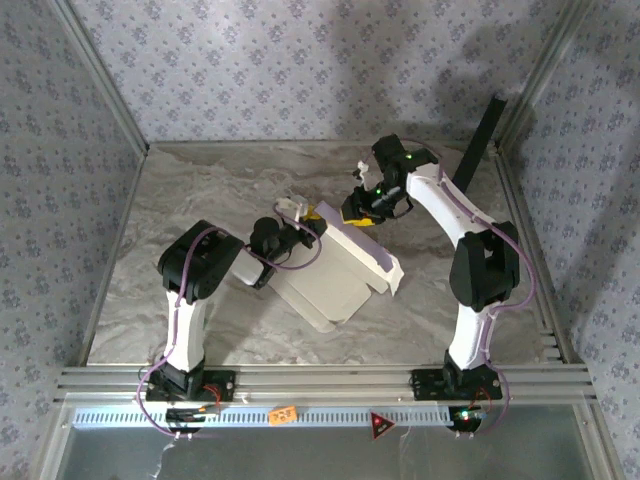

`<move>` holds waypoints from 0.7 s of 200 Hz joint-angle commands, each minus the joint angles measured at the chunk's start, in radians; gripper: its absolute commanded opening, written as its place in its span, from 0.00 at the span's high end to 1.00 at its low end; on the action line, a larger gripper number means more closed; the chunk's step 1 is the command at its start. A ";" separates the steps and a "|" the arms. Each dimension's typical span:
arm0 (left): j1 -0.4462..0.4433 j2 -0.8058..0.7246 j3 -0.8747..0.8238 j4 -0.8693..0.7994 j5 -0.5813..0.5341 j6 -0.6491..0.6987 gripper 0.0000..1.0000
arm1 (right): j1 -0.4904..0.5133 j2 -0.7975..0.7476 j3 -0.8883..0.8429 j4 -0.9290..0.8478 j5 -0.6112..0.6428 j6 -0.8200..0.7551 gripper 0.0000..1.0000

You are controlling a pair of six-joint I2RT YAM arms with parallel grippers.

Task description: Fold the paper box

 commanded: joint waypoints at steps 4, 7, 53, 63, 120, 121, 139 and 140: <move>-0.004 -0.058 -0.022 0.056 -0.043 0.026 0.63 | 0.008 0.028 0.032 -0.035 0.005 0.012 0.61; -0.004 -0.060 -0.023 0.056 -0.043 0.028 0.63 | 0.008 0.029 0.032 -0.035 0.005 0.012 0.61; -0.004 -0.077 -0.020 0.057 -0.036 0.029 0.60 | 0.014 0.040 0.051 -0.044 0.007 0.011 0.61; -0.005 -0.082 -0.023 0.057 -0.039 0.028 0.60 | 0.014 0.042 0.055 -0.048 0.008 0.011 0.61; -0.004 -0.102 -0.031 0.056 -0.037 0.045 0.90 | 0.020 0.045 0.064 -0.055 0.013 0.011 0.60; -0.004 -0.102 -0.031 0.056 -0.037 0.046 0.91 | 0.020 0.045 0.065 -0.054 0.013 0.011 0.61; -0.005 -0.103 -0.041 0.056 -0.054 0.053 1.00 | 0.026 0.048 0.076 -0.060 0.018 0.011 0.61; -0.004 -0.103 -0.041 0.056 -0.055 0.053 1.00 | 0.026 0.049 0.077 -0.060 0.017 0.011 0.61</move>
